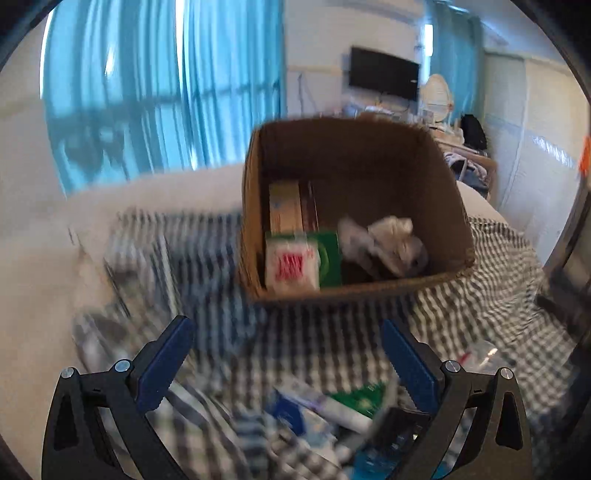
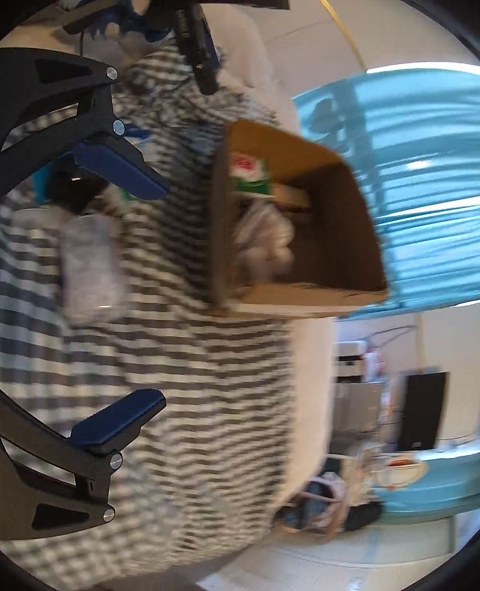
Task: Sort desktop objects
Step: 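Open both grippers to drop the cloth and sachet into the box, then grasp the white BOP toothpaste tube with the left gripper while the right grasps the clear jar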
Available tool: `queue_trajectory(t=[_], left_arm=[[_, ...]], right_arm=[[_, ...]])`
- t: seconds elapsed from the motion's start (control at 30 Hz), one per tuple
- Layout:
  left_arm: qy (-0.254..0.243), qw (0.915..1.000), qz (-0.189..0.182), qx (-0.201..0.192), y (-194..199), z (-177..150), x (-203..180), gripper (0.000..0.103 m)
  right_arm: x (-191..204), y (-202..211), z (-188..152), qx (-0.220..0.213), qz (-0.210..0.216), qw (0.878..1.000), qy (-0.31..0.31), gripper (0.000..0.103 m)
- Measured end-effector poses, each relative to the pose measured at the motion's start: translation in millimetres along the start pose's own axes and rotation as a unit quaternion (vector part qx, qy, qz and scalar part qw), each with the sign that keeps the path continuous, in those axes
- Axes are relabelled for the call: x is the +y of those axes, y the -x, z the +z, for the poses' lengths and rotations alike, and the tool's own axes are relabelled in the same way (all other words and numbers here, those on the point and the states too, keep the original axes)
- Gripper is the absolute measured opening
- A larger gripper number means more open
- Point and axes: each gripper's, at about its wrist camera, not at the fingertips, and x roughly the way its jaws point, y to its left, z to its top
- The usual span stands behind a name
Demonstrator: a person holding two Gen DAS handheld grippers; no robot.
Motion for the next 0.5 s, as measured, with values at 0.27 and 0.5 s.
queue_trajectory(t=[0.27, 0.5], left_arm=[[0.083, 0.9888, -0.045, 0.115, -46, -40, -12, 0.090], [0.122, 0.9740, -0.094, 0.166, -71, -63, -21, 0.080]], right_arm=[[25, -15, -20, 0.046, -0.005, 0.997, 0.055, 0.103], [28, -31, -23, 0.085, 0.008, 0.995, 0.056, 0.103]])
